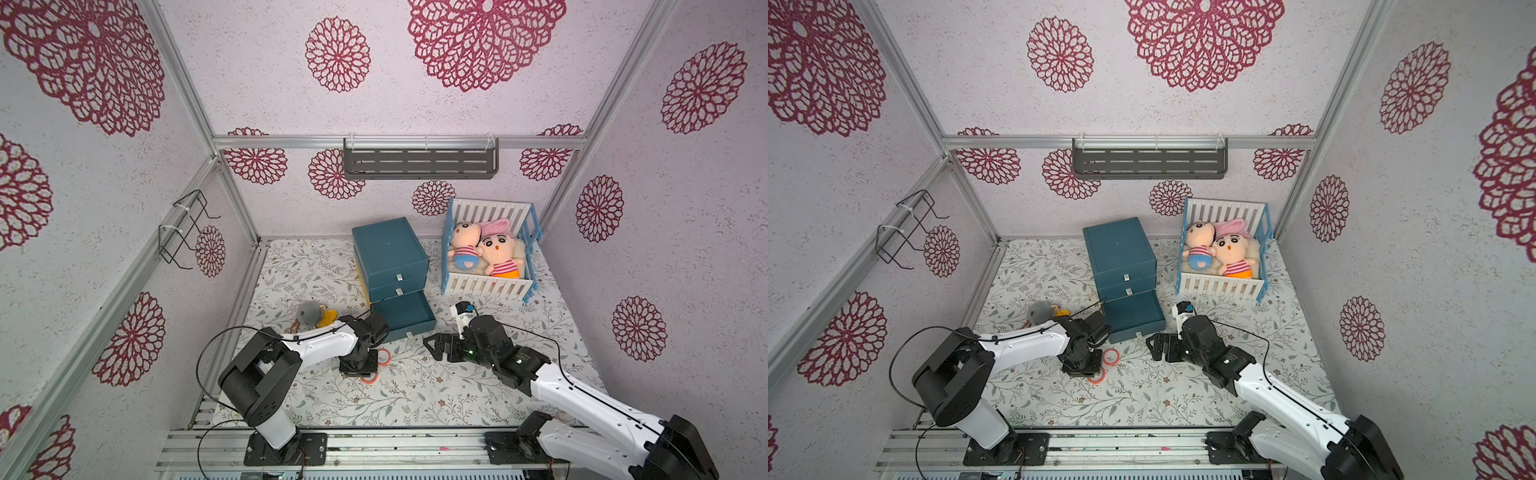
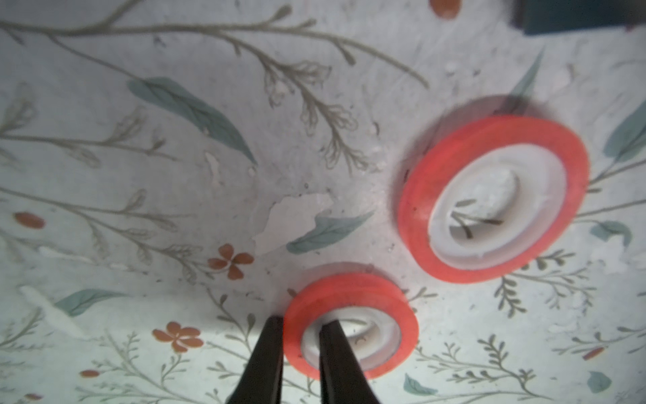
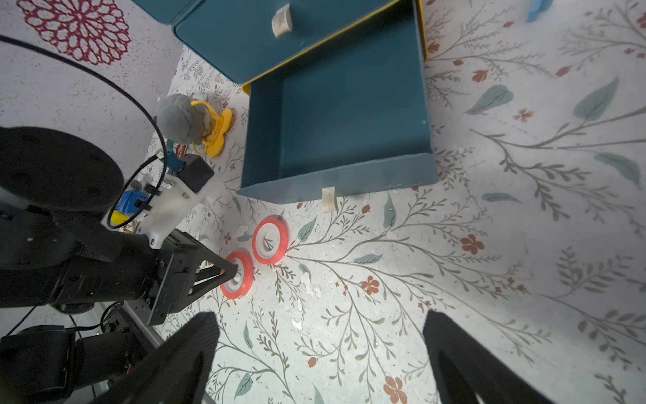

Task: Place the transparent tape into the drawer according to color
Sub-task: Pick up the tape at the center of the board, then place the tape in the drawer.

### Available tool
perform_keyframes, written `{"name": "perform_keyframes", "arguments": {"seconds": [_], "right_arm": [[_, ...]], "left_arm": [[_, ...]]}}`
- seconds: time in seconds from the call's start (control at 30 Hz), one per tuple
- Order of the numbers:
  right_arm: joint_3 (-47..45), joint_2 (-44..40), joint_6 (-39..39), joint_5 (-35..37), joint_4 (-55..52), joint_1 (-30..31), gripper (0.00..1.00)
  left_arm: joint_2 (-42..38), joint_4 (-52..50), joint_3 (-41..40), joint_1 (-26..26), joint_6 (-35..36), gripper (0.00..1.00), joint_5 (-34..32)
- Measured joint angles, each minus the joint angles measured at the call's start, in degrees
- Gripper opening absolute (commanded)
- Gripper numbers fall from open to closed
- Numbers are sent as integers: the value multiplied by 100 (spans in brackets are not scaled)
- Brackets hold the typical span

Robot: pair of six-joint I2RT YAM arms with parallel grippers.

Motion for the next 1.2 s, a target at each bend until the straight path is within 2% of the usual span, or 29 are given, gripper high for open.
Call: {"name": "perform_keyframes", "arguments": {"seconds": [0.17, 0.4, 0.6, 0.87, 1.2], "right_arm": [[-72, 2, 0, -46, 2, -9, 99], [-168, 4, 0, -81, 9, -37, 99], [-284, 2, 2, -131, 31, -79, 99], [-330, -26, 37, -173, 35, -120, 99], [-424, -315, 96, -173, 72, -195, 99]], "left_arm": [[13, -4, 24, 0, 11, 0, 0], [-31, -66, 33, 0, 13, 0, -13], [-367, -374, 166, 0, 13, 0, -94], [-826, -813, 767, 0, 20, 0, -286], [-824, -1008, 1853, 57, 48, 0, -472]]}}
